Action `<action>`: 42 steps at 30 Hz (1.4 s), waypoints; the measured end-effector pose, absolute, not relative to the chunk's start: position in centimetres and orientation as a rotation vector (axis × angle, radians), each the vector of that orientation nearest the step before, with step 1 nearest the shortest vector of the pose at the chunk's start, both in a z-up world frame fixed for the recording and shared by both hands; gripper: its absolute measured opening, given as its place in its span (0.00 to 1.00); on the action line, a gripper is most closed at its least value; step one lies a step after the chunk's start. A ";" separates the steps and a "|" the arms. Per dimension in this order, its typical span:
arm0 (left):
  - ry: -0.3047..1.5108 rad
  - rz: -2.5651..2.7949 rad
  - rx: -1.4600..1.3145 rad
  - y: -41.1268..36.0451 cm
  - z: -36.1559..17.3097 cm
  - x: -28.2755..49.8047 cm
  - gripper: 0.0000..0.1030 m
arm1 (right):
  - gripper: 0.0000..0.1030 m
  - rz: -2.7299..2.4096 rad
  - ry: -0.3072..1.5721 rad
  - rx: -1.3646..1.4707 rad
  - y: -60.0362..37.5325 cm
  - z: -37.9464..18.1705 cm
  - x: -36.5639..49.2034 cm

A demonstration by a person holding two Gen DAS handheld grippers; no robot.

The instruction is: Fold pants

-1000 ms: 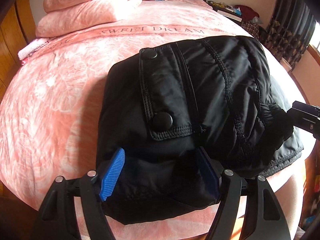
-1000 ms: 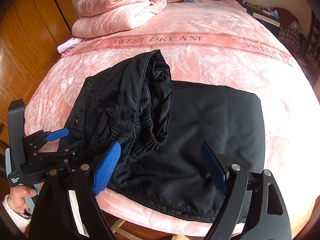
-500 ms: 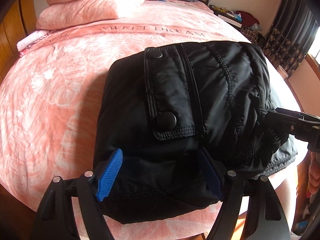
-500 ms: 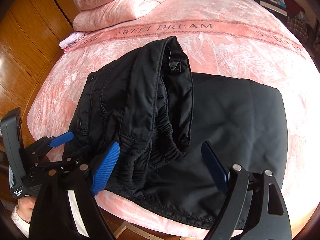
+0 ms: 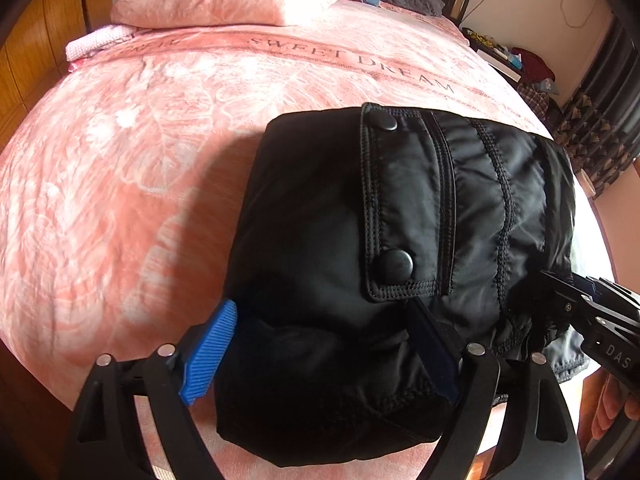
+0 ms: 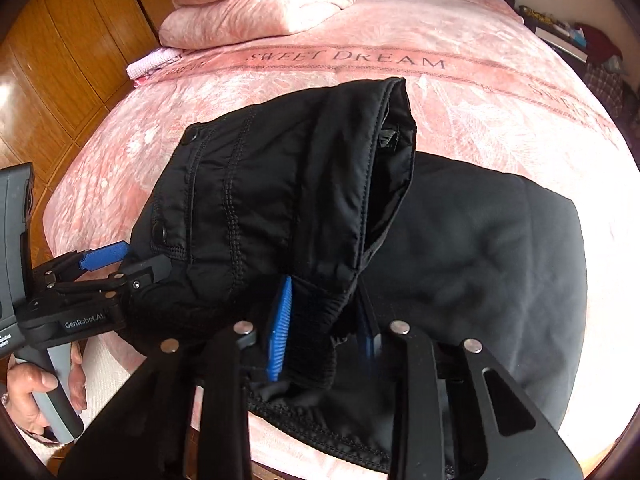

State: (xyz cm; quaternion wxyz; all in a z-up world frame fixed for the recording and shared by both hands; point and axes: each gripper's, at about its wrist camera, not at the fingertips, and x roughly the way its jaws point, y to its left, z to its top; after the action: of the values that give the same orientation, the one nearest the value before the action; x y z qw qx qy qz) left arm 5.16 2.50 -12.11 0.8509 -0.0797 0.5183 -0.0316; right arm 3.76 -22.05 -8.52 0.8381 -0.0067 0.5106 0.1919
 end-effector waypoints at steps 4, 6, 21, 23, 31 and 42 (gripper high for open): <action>1.078 -0.072 -0.215 4.0 -11.1 4.8 0.83 | 0.20 0.472 1.013 0.071 -23.6 -5.1 3.1; 1.086 -0.091 -0.213 3.8 -10.9 4.9 0.83 | 0.19 0.478 0.992 0.093 -24.6 -3.7 2.8; 1.067 -0.240 -0.037 -4.7 -9.3 5.2 0.84 | 0.20 0.230 0.985 0.112 -35.5 -2.9 0.8; 1.082 -0.247 -0.035 -5.2 -9.7 5.3 0.84 | 0.20 0.207 1.014 0.110 -36.6 -4.2 0.6; 1.105 -0.240 -0.061 -5.4 -10.3 5.4 0.84 | 0.36 0.200 1.112 0.101 -37.2 -8.9 1.2; 1.080 -0.275 -0.058 -6.1 -8.4 4.1 0.84 | 0.62 0.225 1.059 0.152 -39.3 -6.3 4.2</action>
State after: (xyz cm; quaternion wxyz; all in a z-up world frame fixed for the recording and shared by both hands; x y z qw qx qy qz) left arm 4.15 -6.10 -8.39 0.8484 -0.0276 0.5122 -0.1305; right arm 4.21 -39.31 -6.27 0.8541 0.0724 0.5037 0.1072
